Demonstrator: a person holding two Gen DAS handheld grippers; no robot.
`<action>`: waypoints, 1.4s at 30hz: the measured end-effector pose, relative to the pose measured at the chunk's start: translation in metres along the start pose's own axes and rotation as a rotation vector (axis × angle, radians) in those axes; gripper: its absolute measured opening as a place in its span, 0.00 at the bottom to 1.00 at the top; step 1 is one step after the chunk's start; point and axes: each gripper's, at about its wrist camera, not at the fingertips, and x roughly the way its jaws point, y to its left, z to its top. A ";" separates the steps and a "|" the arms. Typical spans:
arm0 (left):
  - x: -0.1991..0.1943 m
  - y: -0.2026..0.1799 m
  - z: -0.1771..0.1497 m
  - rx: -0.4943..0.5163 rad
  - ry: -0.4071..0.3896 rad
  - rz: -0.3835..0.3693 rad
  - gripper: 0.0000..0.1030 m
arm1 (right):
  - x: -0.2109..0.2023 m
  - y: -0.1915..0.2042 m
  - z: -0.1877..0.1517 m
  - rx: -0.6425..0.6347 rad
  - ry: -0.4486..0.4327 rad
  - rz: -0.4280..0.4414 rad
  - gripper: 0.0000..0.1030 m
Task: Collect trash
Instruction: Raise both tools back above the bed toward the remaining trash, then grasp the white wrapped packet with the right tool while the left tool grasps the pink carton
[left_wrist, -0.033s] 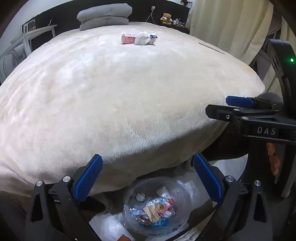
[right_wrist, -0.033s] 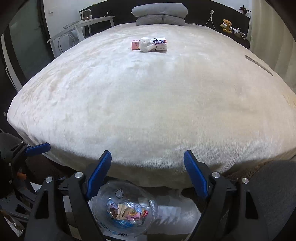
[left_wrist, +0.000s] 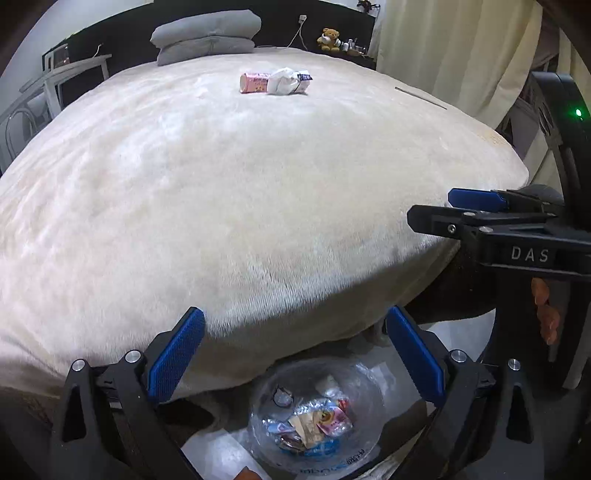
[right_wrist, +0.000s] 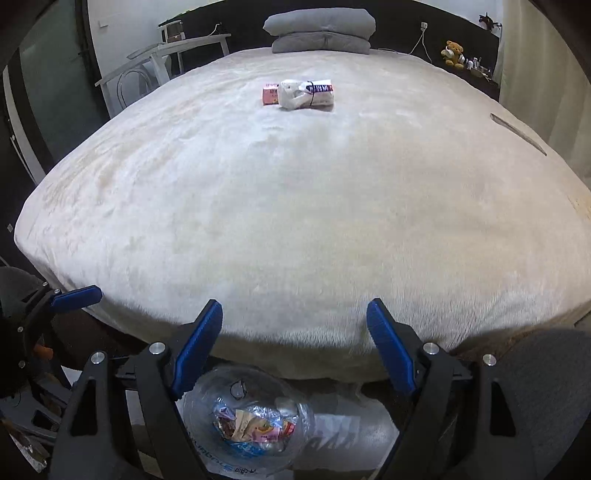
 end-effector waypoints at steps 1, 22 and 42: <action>0.002 0.002 0.006 0.011 -0.005 -0.003 0.94 | 0.004 -0.004 0.007 0.007 -0.002 0.013 0.77; 0.042 0.086 0.126 0.026 -0.073 -0.080 0.94 | 0.081 -0.039 0.158 -0.023 -0.103 0.131 0.87; 0.110 0.107 0.214 0.200 0.011 -0.127 0.94 | 0.145 -0.042 0.218 -0.014 -0.047 0.199 0.89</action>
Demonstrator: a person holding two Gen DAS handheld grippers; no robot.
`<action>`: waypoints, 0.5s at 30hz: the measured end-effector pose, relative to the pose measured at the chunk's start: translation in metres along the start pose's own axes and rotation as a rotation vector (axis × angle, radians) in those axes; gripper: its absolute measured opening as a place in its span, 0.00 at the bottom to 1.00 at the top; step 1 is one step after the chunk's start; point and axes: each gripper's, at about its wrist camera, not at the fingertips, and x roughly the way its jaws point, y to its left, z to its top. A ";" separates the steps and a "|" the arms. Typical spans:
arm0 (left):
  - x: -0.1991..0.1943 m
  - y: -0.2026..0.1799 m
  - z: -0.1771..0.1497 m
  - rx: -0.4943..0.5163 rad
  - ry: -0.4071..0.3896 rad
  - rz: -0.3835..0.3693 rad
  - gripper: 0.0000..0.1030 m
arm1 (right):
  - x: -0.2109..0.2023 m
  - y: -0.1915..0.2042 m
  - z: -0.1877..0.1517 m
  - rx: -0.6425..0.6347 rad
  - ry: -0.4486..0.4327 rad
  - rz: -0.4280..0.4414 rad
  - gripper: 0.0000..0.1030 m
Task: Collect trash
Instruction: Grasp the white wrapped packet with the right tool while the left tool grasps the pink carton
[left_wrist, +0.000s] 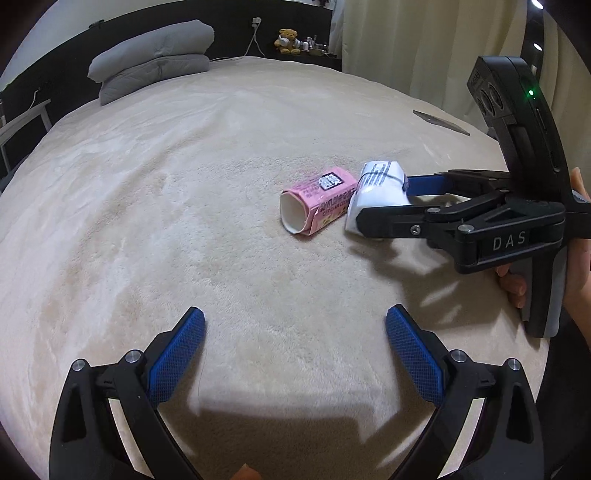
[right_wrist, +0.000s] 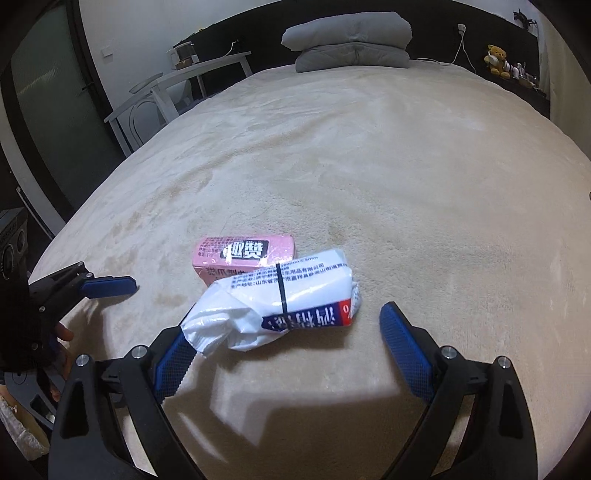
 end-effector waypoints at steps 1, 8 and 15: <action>-0.001 -0.002 0.003 0.019 -0.007 0.001 0.94 | 0.000 0.001 0.001 -0.004 -0.002 0.006 0.86; 0.005 -0.002 0.018 0.001 -0.022 -0.036 0.94 | -0.011 -0.003 0.004 0.006 -0.027 -0.004 0.76; 0.021 -0.004 0.039 -0.042 -0.020 -0.079 0.94 | -0.042 -0.016 0.013 0.053 -0.099 -0.008 0.76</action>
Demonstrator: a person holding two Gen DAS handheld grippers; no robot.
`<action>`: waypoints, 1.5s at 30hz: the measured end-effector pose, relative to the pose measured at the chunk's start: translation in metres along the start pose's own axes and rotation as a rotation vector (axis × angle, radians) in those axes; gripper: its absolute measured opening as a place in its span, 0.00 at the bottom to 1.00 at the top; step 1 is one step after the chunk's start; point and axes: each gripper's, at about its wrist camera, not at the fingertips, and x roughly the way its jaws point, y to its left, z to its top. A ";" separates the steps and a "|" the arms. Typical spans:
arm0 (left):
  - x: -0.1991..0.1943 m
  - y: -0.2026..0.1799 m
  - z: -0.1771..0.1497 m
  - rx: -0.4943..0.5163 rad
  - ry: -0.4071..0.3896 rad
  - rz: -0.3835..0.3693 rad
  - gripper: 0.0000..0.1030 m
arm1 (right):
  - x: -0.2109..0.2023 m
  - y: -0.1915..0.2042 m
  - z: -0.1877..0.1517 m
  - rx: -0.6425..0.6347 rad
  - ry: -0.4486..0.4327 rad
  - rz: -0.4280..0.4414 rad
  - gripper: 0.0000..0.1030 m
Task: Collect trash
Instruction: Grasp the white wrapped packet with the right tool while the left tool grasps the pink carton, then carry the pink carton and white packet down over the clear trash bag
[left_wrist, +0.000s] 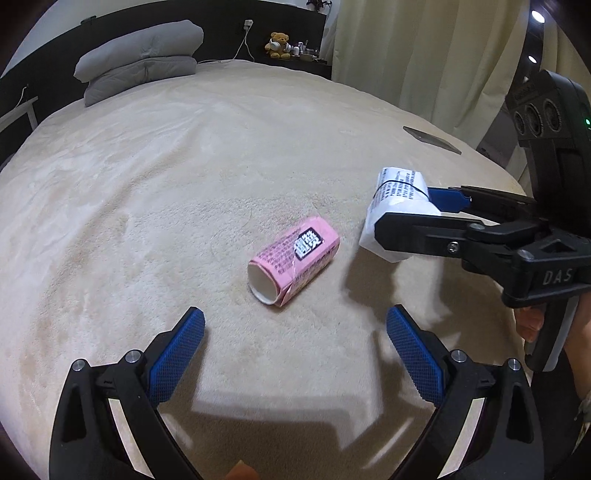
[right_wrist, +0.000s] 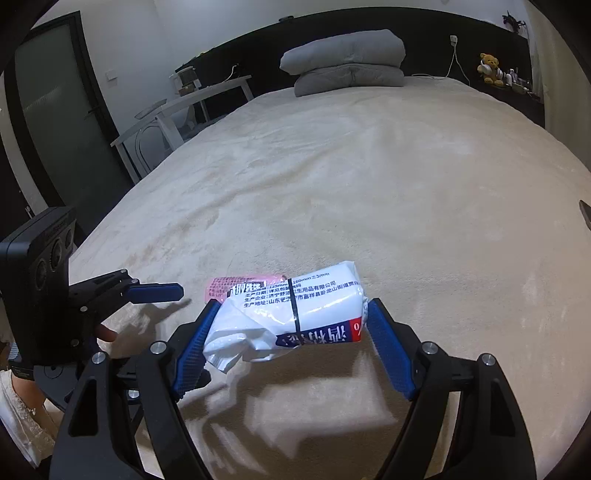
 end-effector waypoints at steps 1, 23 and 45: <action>0.004 0.000 0.003 -0.004 0.005 0.001 0.94 | -0.004 -0.003 0.001 0.013 -0.009 -0.005 0.76; 0.011 0.004 0.013 -0.006 0.005 0.015 0.30 | -0.021 -0.027 0.001 0.097 -0.030 -0.028 0.76; -0.097 -0.063 -0.070 -0.025 -0.050 0.106 0.30 | -0.091 0.027 -0.069 0.024 -0.108 0.053 0.76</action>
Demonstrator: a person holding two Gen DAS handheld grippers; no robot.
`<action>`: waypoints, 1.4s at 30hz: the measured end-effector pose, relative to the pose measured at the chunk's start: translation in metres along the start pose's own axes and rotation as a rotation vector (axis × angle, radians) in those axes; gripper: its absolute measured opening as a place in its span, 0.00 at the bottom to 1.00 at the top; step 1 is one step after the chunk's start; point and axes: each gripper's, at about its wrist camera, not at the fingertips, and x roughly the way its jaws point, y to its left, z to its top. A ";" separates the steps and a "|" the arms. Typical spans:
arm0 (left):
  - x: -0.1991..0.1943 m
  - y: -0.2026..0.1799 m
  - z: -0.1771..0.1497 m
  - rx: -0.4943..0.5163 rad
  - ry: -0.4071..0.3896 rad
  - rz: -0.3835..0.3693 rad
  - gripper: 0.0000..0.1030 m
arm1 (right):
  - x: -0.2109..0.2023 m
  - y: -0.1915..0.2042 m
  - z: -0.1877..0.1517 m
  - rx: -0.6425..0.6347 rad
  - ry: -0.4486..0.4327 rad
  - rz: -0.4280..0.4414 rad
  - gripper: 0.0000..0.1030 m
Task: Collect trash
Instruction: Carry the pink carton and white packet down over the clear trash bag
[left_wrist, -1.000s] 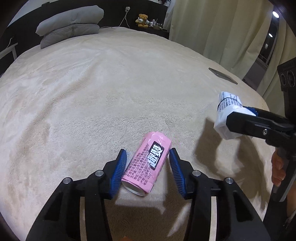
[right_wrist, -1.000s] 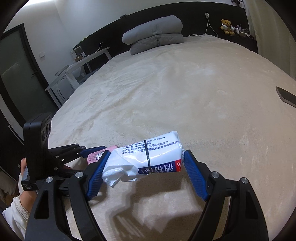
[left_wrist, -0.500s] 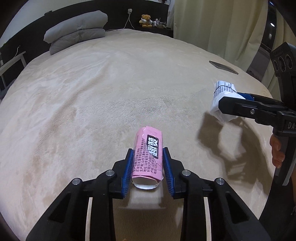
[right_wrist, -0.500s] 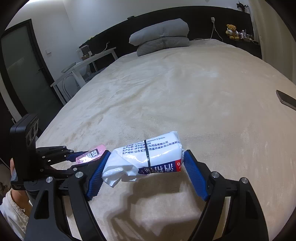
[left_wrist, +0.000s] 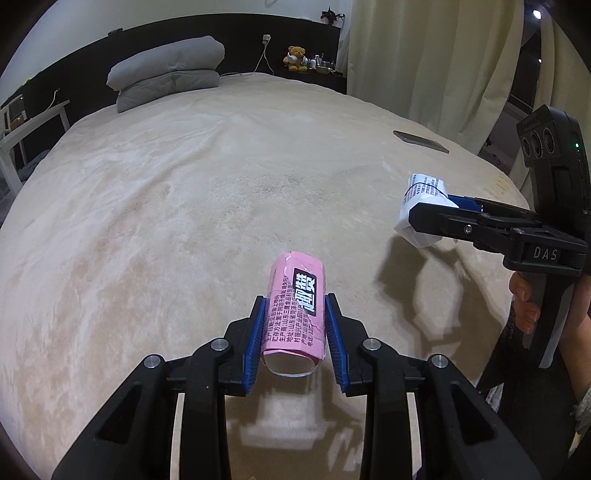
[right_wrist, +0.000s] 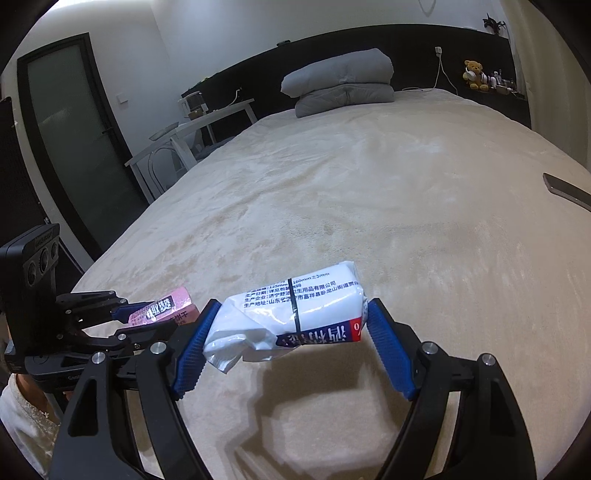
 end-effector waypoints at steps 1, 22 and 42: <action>-0.005 -0.004 -0.005 -0.001 -0.003 -0.001 0.30 | -0.005 0.004 -0.004 -0.010 -0.008 0.011 0.76; -0.079 -0.057 -0.120 -0.055 -0.008 0.016 0.30 | -0.083 0.072 -0.108 -0.122 0.045 0.071 0.76; -0.063 -0.099 -0.209 -0.094 0.220 0.004 0.30 | -0.061 0.096 -0.191 -0.064 0.383 0.035 0.76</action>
